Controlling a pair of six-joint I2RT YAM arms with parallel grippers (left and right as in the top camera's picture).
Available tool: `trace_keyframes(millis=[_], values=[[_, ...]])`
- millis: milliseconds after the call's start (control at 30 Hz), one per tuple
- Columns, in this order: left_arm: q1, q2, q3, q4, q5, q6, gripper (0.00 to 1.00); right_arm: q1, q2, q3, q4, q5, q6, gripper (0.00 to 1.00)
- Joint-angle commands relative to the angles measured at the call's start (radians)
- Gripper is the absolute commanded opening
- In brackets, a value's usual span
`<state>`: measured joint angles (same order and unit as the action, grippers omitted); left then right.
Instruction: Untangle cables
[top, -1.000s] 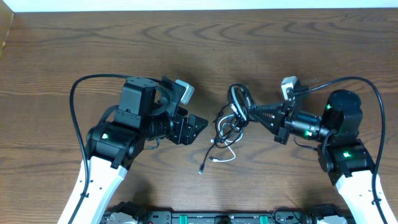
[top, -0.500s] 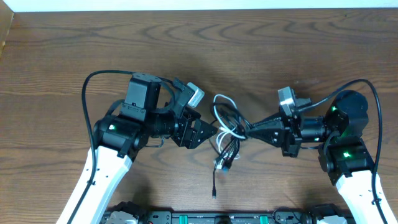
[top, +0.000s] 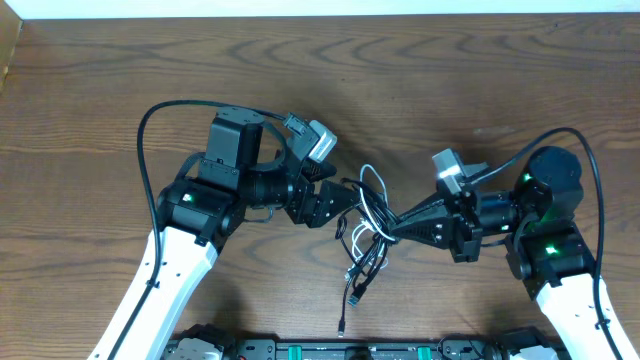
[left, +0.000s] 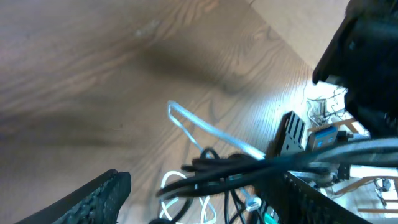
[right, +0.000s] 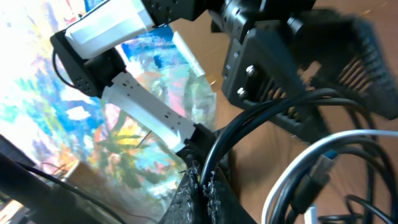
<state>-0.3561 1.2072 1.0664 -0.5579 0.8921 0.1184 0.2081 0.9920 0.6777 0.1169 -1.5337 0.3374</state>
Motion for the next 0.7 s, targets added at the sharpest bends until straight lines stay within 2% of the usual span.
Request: trace_keyframes(millis=[0, 133, 233, 367, 400, 500, 667], values=[[-0.017, 0.001, 0.002, 0.037, -0.005, -0.031, 0.72, 0.033, -0.003, 0.01, 0.003, -0.025, 0.052, 0.01], [-0.032, 0.001, 0.002, 0.068, -0.033, -0.038, 0.58, 0.064, -0.003, 0.01, 0.003, -0.025, 0.078, 0.01], [-0.044, 0.001, 0.002, 0.078, -0.045, -0.04, 0.52, 0.082, -0.003, 0.01, 0.003, -0.025, 0.082, 0.01], [-0.05, 0.001, 0.002, 0.079, -0.137, -0.086, 0.34, 0.088, -0.003, 0.01, 0.003, -0.025, 0.151, 0.01], [-0.05, 0.001, 0.002, 0.08, -0.156, -0.095, 0.33, 0.088, -0.003, 0.01, 0.003, -0.025, 0.167, 0.01], [-0.05, 0.001, 0.002, 0.097, -0.163, -0.114, 0.34, 0.088, -0.003, 0.01, 0.003, -0.025, 0.229, 0.01], [-0.05, 0.001, 0.002, 0.122, -0.085, -0.117, 0.65, 0.088, -0.003, 0.01, 0.003, -0.017, 0.28, 0.01]])
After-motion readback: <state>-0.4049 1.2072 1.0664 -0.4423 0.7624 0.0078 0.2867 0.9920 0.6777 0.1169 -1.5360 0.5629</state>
